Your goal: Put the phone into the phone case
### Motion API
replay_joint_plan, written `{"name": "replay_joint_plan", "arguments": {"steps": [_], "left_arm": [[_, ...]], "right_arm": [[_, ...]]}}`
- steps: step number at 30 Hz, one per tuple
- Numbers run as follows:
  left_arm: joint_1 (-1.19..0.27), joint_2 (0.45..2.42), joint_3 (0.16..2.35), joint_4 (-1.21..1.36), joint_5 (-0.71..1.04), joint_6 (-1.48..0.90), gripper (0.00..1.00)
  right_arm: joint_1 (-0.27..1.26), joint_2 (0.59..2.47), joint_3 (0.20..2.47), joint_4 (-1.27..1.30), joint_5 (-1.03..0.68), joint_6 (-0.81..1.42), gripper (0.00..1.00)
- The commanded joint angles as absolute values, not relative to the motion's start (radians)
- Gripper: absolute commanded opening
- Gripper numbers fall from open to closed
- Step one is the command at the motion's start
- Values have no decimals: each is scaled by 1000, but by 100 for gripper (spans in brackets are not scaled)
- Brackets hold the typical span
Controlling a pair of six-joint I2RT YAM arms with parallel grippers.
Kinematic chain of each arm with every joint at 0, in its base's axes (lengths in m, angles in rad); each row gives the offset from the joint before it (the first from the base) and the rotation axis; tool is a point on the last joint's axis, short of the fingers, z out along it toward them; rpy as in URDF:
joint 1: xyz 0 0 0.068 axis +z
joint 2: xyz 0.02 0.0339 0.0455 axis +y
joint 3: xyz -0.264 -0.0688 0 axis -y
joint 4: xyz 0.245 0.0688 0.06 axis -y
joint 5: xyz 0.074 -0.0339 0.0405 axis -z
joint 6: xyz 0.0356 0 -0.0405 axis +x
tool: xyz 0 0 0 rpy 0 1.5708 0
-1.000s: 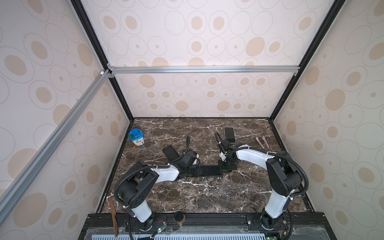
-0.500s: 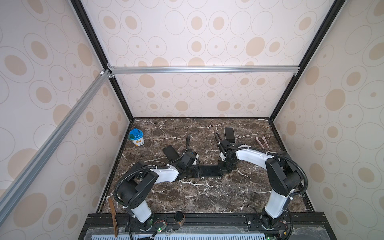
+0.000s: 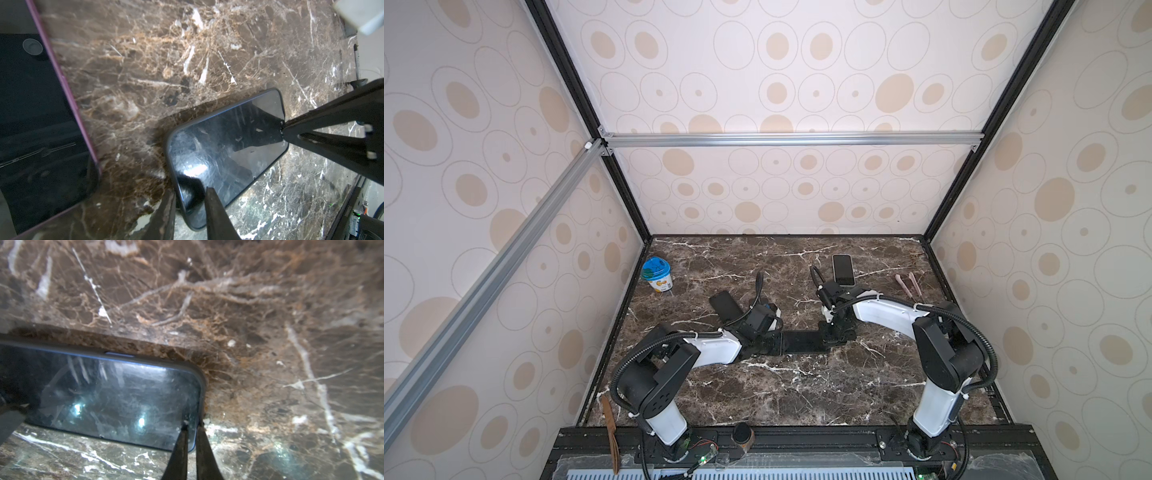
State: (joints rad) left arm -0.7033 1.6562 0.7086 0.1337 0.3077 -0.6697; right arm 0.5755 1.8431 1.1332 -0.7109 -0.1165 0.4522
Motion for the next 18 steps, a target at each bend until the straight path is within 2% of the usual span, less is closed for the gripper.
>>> {"name": "replay_joint_plan", "arguments": {"steps": [1,6,10,18], "left_arm": [[-714,1642,689,30,276,-679,27],[-711,1624,706,5,251,-669,28],[-705,1608,720,-9,236,-662,36],[-690,1586,766,-29,225,-637,38]], "right_arm": [[644,2033,995,-551,-97,408,12],[633,1923,1074,-670,-47,366,14],[601,1834,1123,-732,-42,340,16],[526,1734,1177,-767,-137,251,17]]}}
